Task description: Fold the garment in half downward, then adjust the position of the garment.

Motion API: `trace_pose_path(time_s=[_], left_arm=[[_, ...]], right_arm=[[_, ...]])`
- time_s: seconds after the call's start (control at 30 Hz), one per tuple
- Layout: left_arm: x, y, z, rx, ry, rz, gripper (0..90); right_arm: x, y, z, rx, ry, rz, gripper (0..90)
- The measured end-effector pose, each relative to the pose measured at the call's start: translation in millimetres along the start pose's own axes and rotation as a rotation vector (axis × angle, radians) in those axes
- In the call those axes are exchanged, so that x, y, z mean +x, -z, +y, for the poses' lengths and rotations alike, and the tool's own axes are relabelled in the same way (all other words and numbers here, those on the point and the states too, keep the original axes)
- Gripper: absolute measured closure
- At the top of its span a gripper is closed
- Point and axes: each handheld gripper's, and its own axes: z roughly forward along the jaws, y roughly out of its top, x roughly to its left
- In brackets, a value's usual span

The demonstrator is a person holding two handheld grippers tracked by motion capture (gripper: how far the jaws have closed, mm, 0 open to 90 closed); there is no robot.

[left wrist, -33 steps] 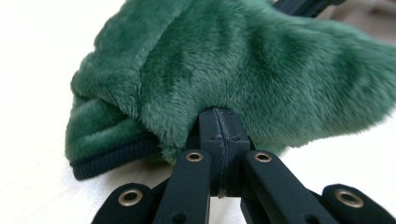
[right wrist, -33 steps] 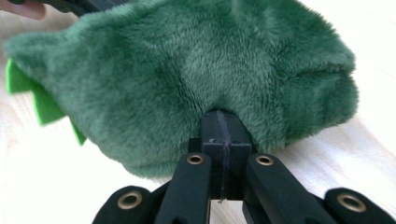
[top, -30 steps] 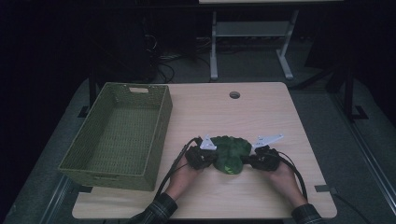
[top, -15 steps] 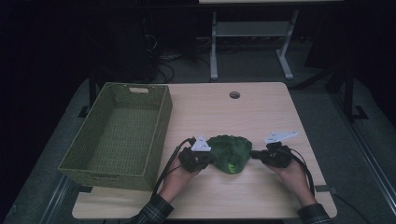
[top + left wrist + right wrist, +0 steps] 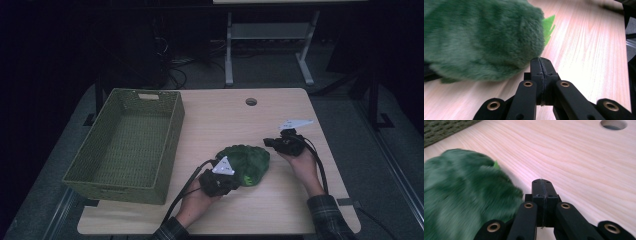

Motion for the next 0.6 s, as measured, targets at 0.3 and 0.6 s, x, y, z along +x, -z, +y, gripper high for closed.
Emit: trace_pose_path(time_s=[0.3, 0.6], left_arm=[[5.1, -17.8, 2.6, 0.013, 0.003, 0.009, 89.4], [21.4, -11.6, -3.8, 0.008, 0.025, 0.046, 89.4]], right_arm=[[4.7, -33.1, 5.6, 0.040, 0.001, 0.036, 89.8], [14.8, -31.6, -5.2, 0.107, 0.022, 0.083, 89.7]])
